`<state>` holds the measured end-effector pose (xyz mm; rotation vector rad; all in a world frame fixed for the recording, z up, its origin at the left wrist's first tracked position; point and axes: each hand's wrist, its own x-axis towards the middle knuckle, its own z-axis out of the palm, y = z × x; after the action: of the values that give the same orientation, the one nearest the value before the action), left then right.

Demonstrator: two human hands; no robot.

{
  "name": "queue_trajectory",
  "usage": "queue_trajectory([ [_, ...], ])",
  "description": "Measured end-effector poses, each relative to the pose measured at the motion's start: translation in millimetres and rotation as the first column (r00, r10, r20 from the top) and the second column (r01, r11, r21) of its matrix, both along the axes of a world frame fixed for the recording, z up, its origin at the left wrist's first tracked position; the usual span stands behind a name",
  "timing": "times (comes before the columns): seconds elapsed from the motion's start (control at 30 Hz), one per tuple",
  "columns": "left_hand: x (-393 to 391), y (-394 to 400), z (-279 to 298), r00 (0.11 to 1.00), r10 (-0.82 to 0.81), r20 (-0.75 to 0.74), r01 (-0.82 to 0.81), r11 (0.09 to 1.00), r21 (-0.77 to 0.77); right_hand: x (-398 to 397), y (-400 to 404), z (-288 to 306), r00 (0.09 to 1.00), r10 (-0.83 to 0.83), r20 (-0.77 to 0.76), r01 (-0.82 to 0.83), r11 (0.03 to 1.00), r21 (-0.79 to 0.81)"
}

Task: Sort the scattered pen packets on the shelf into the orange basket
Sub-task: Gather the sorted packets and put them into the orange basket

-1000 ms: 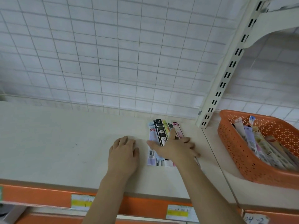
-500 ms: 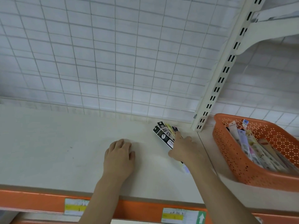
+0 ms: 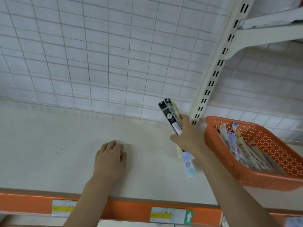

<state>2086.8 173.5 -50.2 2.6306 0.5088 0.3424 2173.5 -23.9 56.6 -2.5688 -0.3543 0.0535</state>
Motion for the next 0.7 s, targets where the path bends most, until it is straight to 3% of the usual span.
queue_trajectory([
  [0.1, 1, -2, 1, 1.000, 0.007, -0.007, -0.007, 1.000, 0.014, 3, -21, 25, 0.997, -0.035, 0.071, 0.017, 0.969, 0.245],
  [0.27, 0, -4, 3, 0.998, 0.052, -0.045, -0.050, 0.997, 0.052, 13, -79, 64, 0.987, -0.113, 0.113, 0.052, 0.897, 0.440],
  [0.47, 16, -44, 24, 0.982, 0.072, -0.177, -0.067, 0.997, 0.034, 30, -160, 65, 0.965, -0.241, 0.105, 0.171, 0.879, 0.445],
  [0.7, 33, -130, 22, 0.995, -0.058, -0.086, 0.061, 0.998, 0.031, 33, -198, 25, 0.984, -0.178, -0.021, 0.175, 0.931, 0.320],
])
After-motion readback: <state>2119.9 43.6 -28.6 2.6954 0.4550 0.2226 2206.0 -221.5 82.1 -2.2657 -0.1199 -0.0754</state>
